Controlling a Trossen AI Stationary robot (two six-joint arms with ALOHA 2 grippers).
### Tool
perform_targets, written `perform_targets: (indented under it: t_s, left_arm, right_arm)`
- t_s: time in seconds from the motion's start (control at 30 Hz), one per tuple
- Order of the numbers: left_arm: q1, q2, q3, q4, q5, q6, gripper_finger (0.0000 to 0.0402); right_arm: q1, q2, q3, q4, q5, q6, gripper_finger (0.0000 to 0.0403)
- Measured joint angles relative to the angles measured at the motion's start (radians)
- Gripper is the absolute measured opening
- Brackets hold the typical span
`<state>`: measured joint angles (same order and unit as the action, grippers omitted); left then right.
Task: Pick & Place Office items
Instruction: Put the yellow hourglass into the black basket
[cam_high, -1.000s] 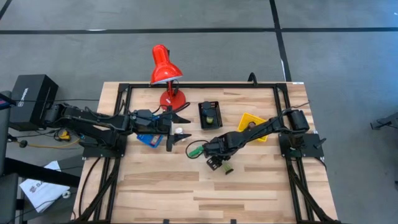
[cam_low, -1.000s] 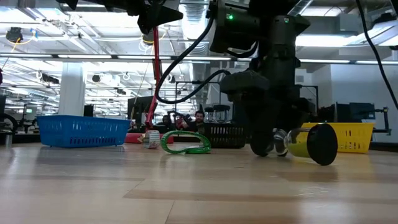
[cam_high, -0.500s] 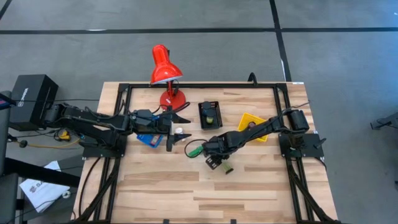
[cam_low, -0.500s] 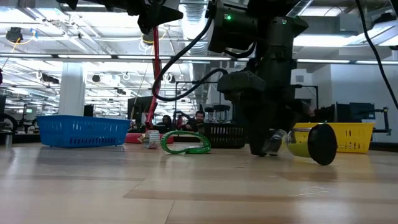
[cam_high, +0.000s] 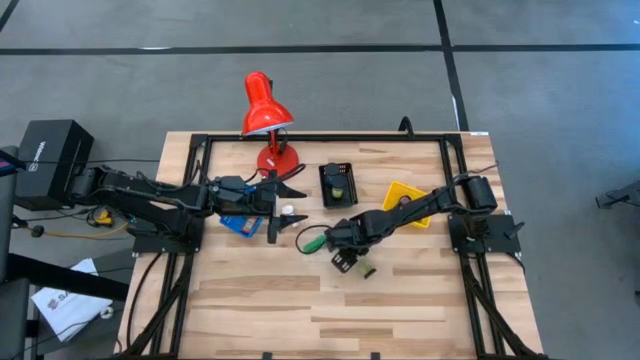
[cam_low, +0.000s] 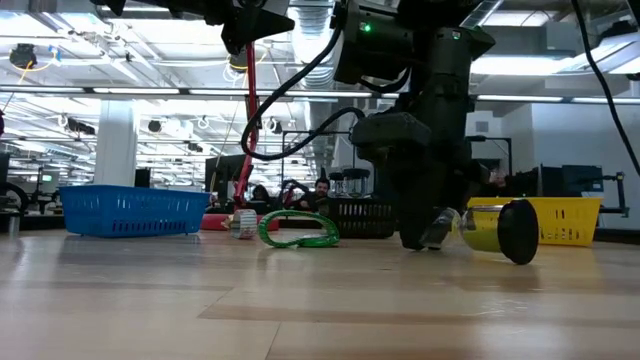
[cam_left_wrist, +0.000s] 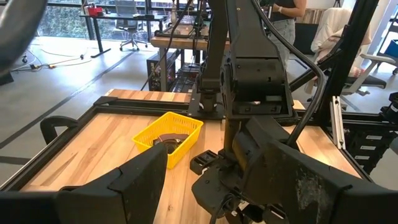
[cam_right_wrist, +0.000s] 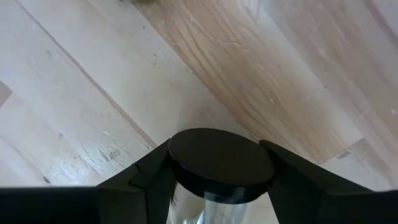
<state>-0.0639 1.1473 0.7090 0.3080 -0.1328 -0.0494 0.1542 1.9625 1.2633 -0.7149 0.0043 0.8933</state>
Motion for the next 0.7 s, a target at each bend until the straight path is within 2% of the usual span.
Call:
perform_targets:
  t_s: [0.3,0.53,0.7]
  left_arm:
    - [0.000,0.000,0.000,0.000,0.000,0.000,0.0264]
    - [0.000,0.000,0.000,0.000,0.000,0.000,0.0264]
    - [0.000,0.000,0.000,0.000,0.000,0.000,0.0264]
  right_arm:
    - [-0.004,-0.001,0.054,-0.031,0.010,-0.046,0.0214]
    - [-0.018,-0.004,0.157,-0.139,0.005,-0.129,0.0196]
    - [-0.031,-0.004,0.222,-0.238,0.007,-0.157,0.0218]
